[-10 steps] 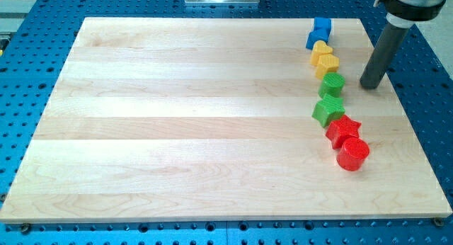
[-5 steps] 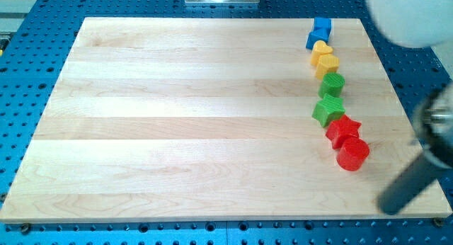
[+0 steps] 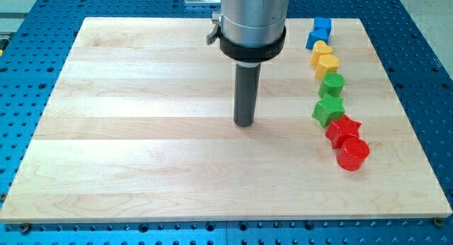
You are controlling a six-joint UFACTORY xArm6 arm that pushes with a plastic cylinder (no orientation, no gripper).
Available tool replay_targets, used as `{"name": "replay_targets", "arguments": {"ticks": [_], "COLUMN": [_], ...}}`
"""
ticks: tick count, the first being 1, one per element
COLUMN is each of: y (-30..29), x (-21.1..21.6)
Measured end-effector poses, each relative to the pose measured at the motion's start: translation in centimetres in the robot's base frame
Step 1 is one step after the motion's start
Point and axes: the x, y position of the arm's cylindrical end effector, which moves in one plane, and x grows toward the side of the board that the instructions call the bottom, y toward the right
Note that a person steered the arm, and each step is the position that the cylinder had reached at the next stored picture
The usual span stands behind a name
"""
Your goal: Adjust red blocks and green blocks in a vertical line
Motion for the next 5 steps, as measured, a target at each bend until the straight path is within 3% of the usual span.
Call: {"name": "replay_targets", "arguments": {"ticks": [3,5], "y": [0.1,8.0], "x": [-0.9,-0.9]}}
